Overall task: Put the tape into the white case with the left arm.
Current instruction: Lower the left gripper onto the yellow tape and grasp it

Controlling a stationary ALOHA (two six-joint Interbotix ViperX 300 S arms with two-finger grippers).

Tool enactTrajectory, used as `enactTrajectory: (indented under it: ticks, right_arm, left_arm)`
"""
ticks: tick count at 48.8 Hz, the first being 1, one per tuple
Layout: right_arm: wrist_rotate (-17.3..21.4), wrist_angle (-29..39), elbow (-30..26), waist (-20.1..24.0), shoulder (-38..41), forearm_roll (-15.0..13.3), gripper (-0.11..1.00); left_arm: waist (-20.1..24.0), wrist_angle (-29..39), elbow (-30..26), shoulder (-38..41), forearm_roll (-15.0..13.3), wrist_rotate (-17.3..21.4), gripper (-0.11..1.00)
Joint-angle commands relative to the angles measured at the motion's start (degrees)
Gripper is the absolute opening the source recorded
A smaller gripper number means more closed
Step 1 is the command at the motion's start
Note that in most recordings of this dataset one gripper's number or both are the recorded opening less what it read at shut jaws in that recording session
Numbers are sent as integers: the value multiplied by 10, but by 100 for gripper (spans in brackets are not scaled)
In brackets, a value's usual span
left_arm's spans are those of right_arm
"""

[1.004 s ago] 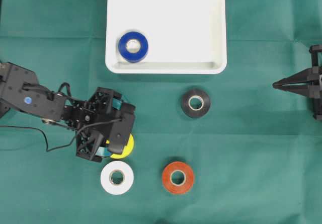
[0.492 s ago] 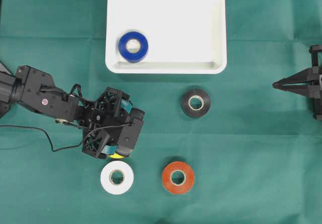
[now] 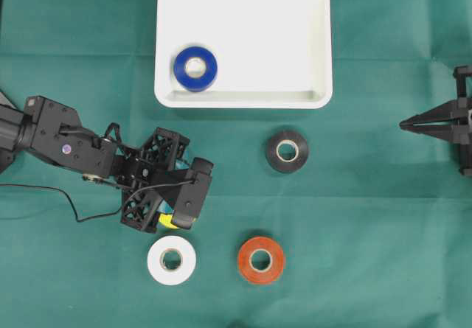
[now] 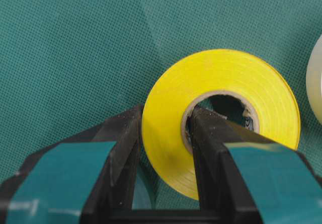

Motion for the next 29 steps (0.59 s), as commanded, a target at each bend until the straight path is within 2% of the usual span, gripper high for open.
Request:
enactTrajectory:
  ticks: [1, 12, 29]
  right_arm:
    - [1, -5, -7, -1, 4, 0, -9]
    - [1, -5, -6, -1, 4, 0, -9]
    - [1, -5, -6, -1, 4, 0, -9]
  left_arm:
    - [0, 4, -12, -18, -1, 2, 25]
    - [-8, 25, -33, -33, -1, 1, 25]
    - [-35, 109, -87, -84, -1, 1, 25]
